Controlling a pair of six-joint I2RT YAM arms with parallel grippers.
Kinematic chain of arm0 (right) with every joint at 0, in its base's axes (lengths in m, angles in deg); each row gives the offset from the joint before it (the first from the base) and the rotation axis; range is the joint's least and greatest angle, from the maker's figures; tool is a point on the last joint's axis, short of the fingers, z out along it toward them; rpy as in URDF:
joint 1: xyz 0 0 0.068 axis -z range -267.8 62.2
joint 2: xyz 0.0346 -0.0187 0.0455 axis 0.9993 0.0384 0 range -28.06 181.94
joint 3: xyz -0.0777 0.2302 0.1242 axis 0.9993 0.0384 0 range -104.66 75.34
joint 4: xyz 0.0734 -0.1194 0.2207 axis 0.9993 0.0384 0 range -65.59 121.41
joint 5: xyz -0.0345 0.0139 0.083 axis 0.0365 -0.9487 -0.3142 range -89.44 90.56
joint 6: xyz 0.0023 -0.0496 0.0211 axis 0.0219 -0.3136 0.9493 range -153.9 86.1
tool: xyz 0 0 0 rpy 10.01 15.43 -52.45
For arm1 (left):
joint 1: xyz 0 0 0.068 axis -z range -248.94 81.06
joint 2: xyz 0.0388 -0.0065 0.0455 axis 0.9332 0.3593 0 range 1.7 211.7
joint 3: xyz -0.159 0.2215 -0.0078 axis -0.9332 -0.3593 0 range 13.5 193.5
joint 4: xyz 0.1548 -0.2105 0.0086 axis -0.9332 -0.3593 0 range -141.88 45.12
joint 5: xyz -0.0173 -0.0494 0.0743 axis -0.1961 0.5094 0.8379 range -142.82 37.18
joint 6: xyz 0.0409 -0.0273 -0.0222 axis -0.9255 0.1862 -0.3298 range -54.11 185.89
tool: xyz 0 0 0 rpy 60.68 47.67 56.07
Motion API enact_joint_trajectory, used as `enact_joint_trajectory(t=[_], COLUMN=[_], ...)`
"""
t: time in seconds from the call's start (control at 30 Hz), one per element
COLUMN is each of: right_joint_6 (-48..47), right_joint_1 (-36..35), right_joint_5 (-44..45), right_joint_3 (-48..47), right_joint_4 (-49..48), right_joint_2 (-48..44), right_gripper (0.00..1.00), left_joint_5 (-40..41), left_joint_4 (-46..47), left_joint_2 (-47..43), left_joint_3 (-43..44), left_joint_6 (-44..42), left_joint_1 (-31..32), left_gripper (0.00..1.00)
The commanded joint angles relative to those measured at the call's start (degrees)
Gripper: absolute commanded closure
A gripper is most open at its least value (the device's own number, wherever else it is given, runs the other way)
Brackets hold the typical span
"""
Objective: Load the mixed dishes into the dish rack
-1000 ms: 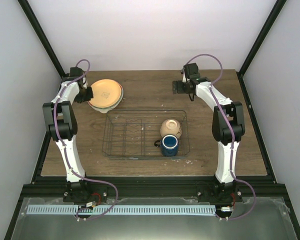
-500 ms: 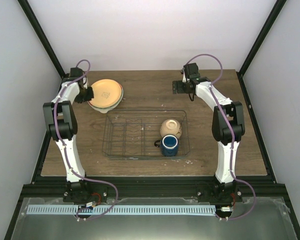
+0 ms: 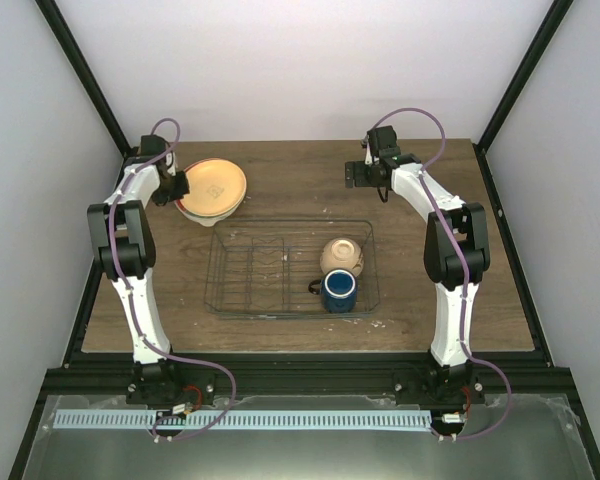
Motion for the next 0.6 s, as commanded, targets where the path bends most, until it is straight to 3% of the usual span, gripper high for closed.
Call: enact_joint_trajectory(t=[0.0,0.23,0.57], right_joint_6=[0.7,2.5,2.3], right_joint_1=[0.4,0.4,-0.8], right_joint_5=[-0.6,-8.1,-35.0], right_joint_3=[-2.1,-3.7,-7.3], right_joint_4=[0.7,0.5,-3.9], right_joint_2=[0.2,-0.2,0.3], right_gripper=[0.02,0.01,0.00], left_joint_5=[-0.4,-5.7,-12.1], left_joint_4=[-1.9,1.0,7.2], left_joint_2=[1.3,-2.2,-10.8], left_joint_3=[-0.1,-2.1,-2.7], left_joint_6=[-1.2,-0.2,2.7], left_joint_1=[0.3,0.3,0.4], left_gripper=[1.00,1.00,1.00])
